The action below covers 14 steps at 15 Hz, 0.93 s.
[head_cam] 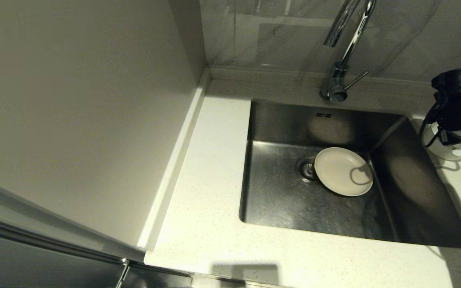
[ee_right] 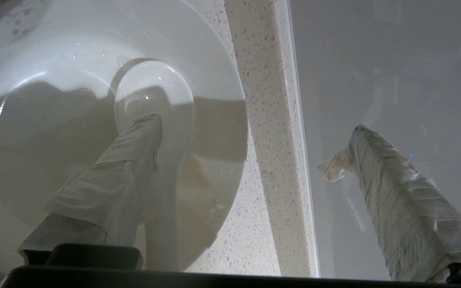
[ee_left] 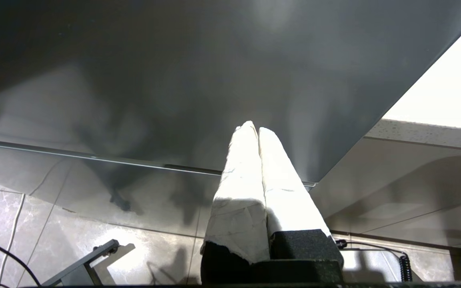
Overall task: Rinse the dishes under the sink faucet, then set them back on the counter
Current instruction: Place the spoon on the plate
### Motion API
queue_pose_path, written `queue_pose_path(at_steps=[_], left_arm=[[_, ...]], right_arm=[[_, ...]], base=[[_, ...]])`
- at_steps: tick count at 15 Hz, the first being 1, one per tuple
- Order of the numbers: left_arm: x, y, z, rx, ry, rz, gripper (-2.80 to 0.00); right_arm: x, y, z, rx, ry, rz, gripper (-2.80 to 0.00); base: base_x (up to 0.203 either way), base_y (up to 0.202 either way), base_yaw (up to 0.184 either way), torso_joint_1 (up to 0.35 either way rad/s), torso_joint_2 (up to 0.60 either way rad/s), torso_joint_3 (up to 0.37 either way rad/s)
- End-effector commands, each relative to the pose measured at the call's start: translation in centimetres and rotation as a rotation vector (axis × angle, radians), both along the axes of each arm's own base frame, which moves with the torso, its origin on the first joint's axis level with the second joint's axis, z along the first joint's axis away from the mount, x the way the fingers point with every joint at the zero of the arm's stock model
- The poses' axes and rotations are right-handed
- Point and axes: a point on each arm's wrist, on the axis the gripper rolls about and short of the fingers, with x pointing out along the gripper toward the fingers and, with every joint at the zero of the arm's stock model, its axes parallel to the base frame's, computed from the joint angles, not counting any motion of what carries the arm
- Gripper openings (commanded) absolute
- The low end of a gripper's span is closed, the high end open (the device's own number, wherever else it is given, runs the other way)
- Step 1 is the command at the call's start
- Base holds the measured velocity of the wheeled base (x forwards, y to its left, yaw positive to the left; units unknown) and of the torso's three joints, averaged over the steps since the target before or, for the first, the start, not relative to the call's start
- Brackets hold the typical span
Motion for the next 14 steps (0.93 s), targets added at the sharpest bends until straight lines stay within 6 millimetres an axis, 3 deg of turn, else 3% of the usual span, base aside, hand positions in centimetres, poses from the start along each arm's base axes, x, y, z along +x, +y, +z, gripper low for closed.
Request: queue_pose_path(at_steps=[1,6,14], left_arm=[[0.0,0.0,0.0,-0.001,-0.003,0.0,-2.8],[0.0,0.0,0.0,-0.001,-0.003,0.0,-2.8],[0.0,0.0,0.0,-0.001,-0.003,0.0,-2.8]], right_arm=[[0.3,-0.1,-0.2,-0.011,0.001,-0.002,0.0],[1.1,-0.7,0.5,-0.08,-0.011,0.031,0.0],[0.8,-0.9,1.6,-0.095,0.036,0.113,0.0]], base=[[0.0,0.0,0.0,0.0,0.0,0.0],[0.0,0.0,0.0,0.0,0.0,0.0],[0.0,0.0,0.0,0.0,0.0,0.0]])
